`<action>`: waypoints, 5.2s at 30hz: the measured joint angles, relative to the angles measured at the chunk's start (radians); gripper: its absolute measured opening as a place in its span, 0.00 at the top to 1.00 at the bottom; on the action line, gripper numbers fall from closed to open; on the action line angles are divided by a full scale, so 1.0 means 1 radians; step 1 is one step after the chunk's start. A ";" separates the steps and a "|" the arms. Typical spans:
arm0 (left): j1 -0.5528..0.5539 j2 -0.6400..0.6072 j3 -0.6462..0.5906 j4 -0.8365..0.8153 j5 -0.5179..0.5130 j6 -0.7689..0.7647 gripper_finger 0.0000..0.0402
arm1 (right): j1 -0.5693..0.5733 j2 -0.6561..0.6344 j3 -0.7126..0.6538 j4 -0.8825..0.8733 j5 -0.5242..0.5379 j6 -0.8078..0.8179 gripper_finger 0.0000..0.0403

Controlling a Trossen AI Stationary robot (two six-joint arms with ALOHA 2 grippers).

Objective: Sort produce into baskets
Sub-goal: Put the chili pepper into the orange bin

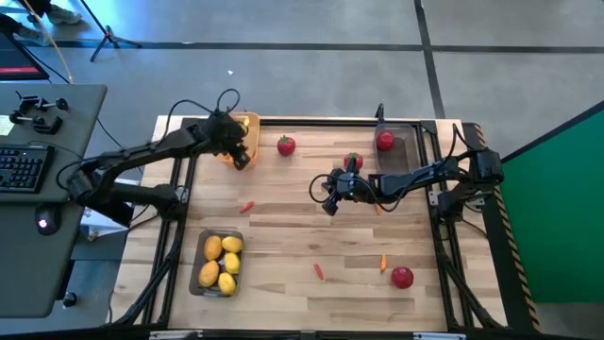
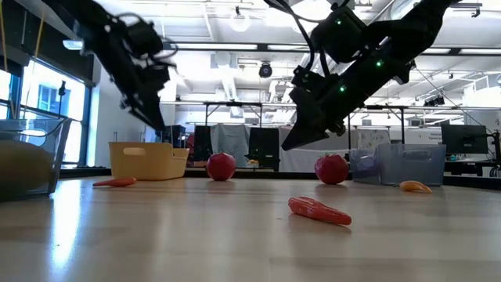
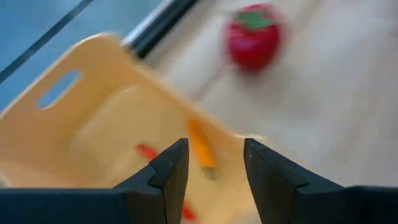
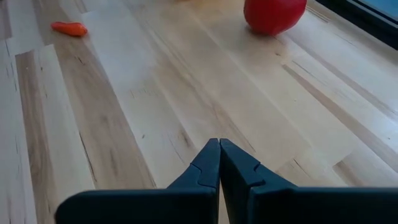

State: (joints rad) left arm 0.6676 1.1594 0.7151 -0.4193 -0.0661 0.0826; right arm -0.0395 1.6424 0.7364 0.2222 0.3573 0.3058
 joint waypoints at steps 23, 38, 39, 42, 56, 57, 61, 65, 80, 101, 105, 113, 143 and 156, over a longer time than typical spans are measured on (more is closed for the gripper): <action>-0.477 0.207 0.040 -0.267 0.095 -0.285 0.58 | 0.000 0.000 0.000 0.000 -0.002 -0.027 1.00; -0.478 0.401 0.041 -0.181 0.075 -0.273 0.63 | 0.000 0.000 0.000 0.000 -0.001 -0.026 1.00; -0.478 0.401 0.041 -0.181 0.072 -0.267 0.65 | 0.000 0.000 0.000 0.000 -0.001 -0.026 1.00; -0.471 0.398 0.041 -0.181 0.070 -0.255 0.71 | 0.000 0.000 0.000 0.000 -0.001 -0.026 1.00; -0.395 0.346 0.238 -0.405 -0.034 -0.132 0.97 | 0.000 0.000 0.000 0.000 0.008 -0.026 1.00; -0.381 0.335 0.258 -0.429 -0.034 -0.129 0.98 | 0.000 0.000 0.000 0.000 0.009 -0.024 1.00; -0.333 0.282 0.309 -0.519 -0.023 -0.151 1.00 | 0.000 0.000 0.000 0.000 0.008 -0.019 1.00; -0.345 0.256 0.296 -0.573 -0.014 -0.065 0.96 | 0.000 0.000 0.000 -0.002 0.000 -0.019 1.00; -0.646 0.268 0.112 -0.397 0.057 0.535 0.71 | 0.000 0.000 0.000 -0.020 -0.002 -0.025 1.00; -0.662 0.334 -0.028 -0.224 -0.086 0.633 0.71 | 0.000 0.000 0.000 -0.019 -0.002 -0.052 1.00; -0.661 0.335 -0.029 -0.225 -0.085 0.623 0.79 | 0.000 0.000 0.000 -0.019 -0.002 -0.053 1.00; -0.660 0.333 -0.018 -0.235 -0.145 0.677 0.99 | 0.000 0.000 0.000 -0.019 -0.002 -0.056 1.00; -0.541 0.419 0.040 -0.272 -0.196 0.447 0.67 | 0.000 0.000 0.000 -0.021 -0.002 -0.079 1.00; -0.529 0.424 0.102 -0.322 -0.180 0.449 0.96 | 0.000 0.000 0.000 -0.023 -0.002 -0.080 1.00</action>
State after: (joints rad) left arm 0.1383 1.5832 0.8175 -0.7418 -0.2458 0.5316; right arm -0.0395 1.6424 0.7361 0.1993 0.3553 0.2260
